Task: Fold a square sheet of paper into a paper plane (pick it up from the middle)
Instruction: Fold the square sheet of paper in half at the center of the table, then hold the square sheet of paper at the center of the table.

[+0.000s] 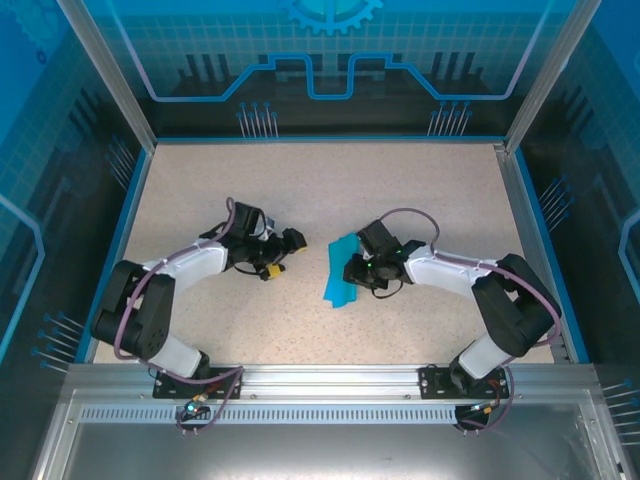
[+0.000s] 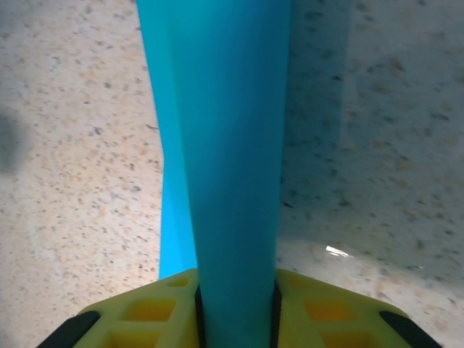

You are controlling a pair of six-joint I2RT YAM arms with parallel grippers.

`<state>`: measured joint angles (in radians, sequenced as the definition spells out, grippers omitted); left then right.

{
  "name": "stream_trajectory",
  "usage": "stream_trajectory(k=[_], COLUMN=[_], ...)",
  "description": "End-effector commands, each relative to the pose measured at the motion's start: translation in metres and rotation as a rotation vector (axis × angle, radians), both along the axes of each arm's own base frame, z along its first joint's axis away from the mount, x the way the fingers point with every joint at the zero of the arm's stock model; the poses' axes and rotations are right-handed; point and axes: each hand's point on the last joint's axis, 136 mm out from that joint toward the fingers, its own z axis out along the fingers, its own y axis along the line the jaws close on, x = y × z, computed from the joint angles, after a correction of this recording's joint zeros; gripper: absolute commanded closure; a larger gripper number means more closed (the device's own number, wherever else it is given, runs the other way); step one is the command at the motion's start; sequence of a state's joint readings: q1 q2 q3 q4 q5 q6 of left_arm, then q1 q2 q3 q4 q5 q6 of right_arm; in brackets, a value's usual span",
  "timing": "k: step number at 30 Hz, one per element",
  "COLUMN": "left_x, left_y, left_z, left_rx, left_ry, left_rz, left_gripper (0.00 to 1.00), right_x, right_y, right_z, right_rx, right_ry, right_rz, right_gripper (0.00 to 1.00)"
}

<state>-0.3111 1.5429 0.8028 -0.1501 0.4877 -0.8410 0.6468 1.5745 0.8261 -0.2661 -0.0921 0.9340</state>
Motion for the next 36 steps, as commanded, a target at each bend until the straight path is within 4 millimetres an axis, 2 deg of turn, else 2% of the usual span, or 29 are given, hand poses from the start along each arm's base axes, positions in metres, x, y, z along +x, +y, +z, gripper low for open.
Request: stream_trajectory(k=[1,7,10,15,19,20,26,28,32,36], left_x=[0.014,0.012,0.008,0.007,0.007,0.008,0.007,0.007,0.008,0.009], left_y=[-0.024,-0.06,-0.075,-0.099,-0.117,-0.121,-0.131,-0.131,-0.132,-0.133], left_z=[0.017,0.014,0.01,0.002,-0.004,-0.007,-0.028,-0.032,-0.035,-0.036], left_rx=[-0.042,-0.045,-0.041,-0.049,-0.055,-0.051,-0.008,-0.002,0.004,0.005], left_ry=[-0.048,-0.05,-0.041,-0.026,-0.012,-0.006,0.041,0.051,0.058,0.056], left_rz=[-0.043,-0.14,-0.18,-0.227,-0.268,-0.276,-0.302,-0.303,-0.309,-0.317], left_gripper=[0.08,0.19,0.3,0.5,0.61,0.63,0.7,0.71,0.71,0.72], right_x=[0.001,0.0,0.0,-0.003,-0.007,-0.002,0.001,0.005,0.015,0.021], right_y=[-0.017,-0.026,-0.031,-0.037,-0.042,-0.04,-0.049,-0.044,-0.039,-0.041], right_z=[-0.006,-0.009,-0.008,-0.007,-0.008,-0.001,0.007,0.011,0.019,0.014], right_rx=[-0.048,-0.109,-0.147,-0.182,-0.209,-0.207,-0.276,-0.252,-0.198,-0.17], right_ry=[0.001,0.024,0.028,0.042,0.053,0.04,0.02,0.007,-0.015,0.013], right_rz=[-0.058,-0.079,-0.075,-0.07,-0.062,-0.06,-0.029,0.003,0.019,0.011], right_gripper=[0.71,0.68,0.63,0.61,0.56,0.54,0.46,0.43,0.42,0.41])
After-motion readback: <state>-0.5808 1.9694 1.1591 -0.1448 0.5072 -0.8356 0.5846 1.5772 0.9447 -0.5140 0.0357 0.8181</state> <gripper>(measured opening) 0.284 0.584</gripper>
